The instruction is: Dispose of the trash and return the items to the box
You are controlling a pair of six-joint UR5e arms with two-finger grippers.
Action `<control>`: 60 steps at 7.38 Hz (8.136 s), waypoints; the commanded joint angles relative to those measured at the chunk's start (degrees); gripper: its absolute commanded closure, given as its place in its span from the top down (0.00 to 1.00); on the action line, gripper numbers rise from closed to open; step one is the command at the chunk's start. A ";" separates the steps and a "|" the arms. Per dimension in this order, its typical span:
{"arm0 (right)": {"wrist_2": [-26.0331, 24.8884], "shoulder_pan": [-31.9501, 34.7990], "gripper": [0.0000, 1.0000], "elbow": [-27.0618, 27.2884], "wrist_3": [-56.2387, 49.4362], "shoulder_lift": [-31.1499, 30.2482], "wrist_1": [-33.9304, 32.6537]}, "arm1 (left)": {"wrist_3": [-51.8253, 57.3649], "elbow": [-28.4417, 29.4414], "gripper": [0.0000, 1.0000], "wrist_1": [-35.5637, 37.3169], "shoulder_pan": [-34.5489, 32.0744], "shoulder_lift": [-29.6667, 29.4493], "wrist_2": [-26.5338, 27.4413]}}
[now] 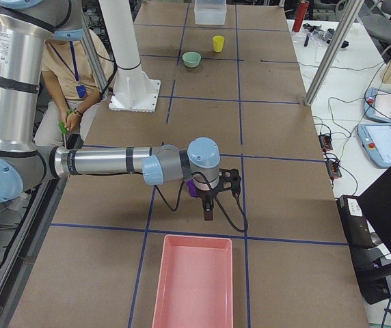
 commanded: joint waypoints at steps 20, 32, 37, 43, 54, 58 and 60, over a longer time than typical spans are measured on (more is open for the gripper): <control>2.69 -1.94 1.00 -0.22 0.26 0.58 0.96 | -51.07 1.92 0.93 -4.66 30.70 -14.67 11.30; 2.69 -1.94 1.00 -0.13 0.35 0.67 0.96 | -50.71 6.17 0.00 -8.26 36.33 -16.44 10.59; 2.69 -2.02 1.00 -0.13 0.52 0.67 1.05 | -14.03 -1.33 0.00 7.54 14.15 -15.48 9.80; 2.52 -3.17 1.00 -0.13 0.79 0.76 1.05 | 23.20 24.79 0.00 1.50 -5.77 -9.18 9.72; 2.52 -3.43 1.00 -0.04 0.70 1.02 1.13 | 23.12 38.50 0.00 -11.51 -4.98 -8.26 -1.01; 2.52 -3.78 1.00 -0.13 0.79 1.02 1.05 | 21.54 39.65 0.41 -11.60 -4.89 -9.23 -0.66; 2.52 -3.87 1.00 -0.05 0.88 1.02 1.13 | 20.23 38.95 0.56 -11.17 -4.72 -10.63 -0.39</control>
